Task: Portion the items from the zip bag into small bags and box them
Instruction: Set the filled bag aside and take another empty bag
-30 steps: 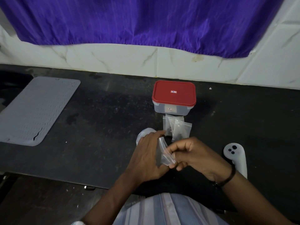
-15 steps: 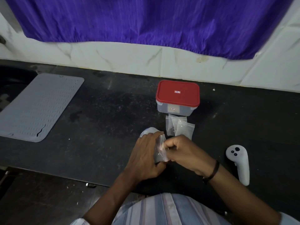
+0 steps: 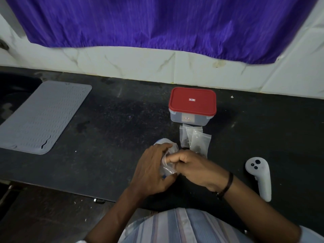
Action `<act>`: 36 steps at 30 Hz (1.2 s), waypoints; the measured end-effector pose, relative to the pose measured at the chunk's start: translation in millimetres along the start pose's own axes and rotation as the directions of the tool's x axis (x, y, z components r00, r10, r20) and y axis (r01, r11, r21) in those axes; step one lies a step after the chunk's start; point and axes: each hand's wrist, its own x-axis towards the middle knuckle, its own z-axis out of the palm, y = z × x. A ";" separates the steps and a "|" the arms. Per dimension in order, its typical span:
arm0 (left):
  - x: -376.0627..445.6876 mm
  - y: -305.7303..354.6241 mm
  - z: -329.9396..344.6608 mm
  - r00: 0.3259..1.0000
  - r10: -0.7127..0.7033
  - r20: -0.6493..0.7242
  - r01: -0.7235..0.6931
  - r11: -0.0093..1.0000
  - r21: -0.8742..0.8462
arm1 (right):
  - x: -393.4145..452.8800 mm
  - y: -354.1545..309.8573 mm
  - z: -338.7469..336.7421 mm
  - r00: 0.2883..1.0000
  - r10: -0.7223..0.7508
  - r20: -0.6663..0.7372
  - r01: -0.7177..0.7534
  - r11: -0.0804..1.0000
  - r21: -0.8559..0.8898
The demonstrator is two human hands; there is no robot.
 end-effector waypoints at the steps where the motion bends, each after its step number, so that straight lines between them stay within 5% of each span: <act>1: -1.8 -1.6 0.3 1.000 -0.004 0.000 0.004 1.000 -0.005 | -0.1 -0.8 0.2 1.000 -0.018 0.023 0.018 1.000 -0.010; 8: -5.0 -4.1 -2.3 0.998 -0.039 -0.058 0.031 0.992 -0.120 | -4.6 -2.0 1.9 0.992 -0.119 0.047 0.118 0.993 0.021; 12: -2.5 -1.3 -6.4 0.999 0.009 -0.054 -0.019 0.983 -0.183 | -8.1 -2.9 1.2 0.985 -0.130 0.117 0.146 0.980 -0.137; 17: 0.1 2.5 -7.2 0.998 0.053 -0.033 -0.059 0.978 -0.198 | -2.8 2.5 13.9 0.976 -0.167 -0.137 0.120 0.948 -0.295; 19: 1.1 1.7 -5.7 0.998 0.059 -0.021 -0.061 0.980 -0.190 | -2.0 1.5 16.4 0.972 -0.206 -0.114 0.162 0.937 -0.309; 23: -2.8 -6.1 -3.5 0.998 0.060 0.010 -0.057 0.981 -0.187 | 1.8 3.2 17.6 0.990 -0.112 0.085 0.122 0.985 -0.121; 28: -11.7 -12.2 -3.0 0.999 0.039 0.027 -0.035 0.991 -0.127 | 3.1 9.9 19.8 0.987 -0.094 0.130 0.084 0.993 0.077; 33: -11.8 -12.8 -10.2 0.992 -0.077 -0.096 0.064 0.990 -0.128 | 1.0 22.1 16.6 0.974 -0.177 -0.140 0.197 0.971 0.139; 36: -8.0 -13.5 -17.2 0.936 -0.256 -0.240 0.221 0.961 -0.163 | 3.7 50.0 -0.4 0.869 -0.265 -0.417 0.128 0.936 -0.327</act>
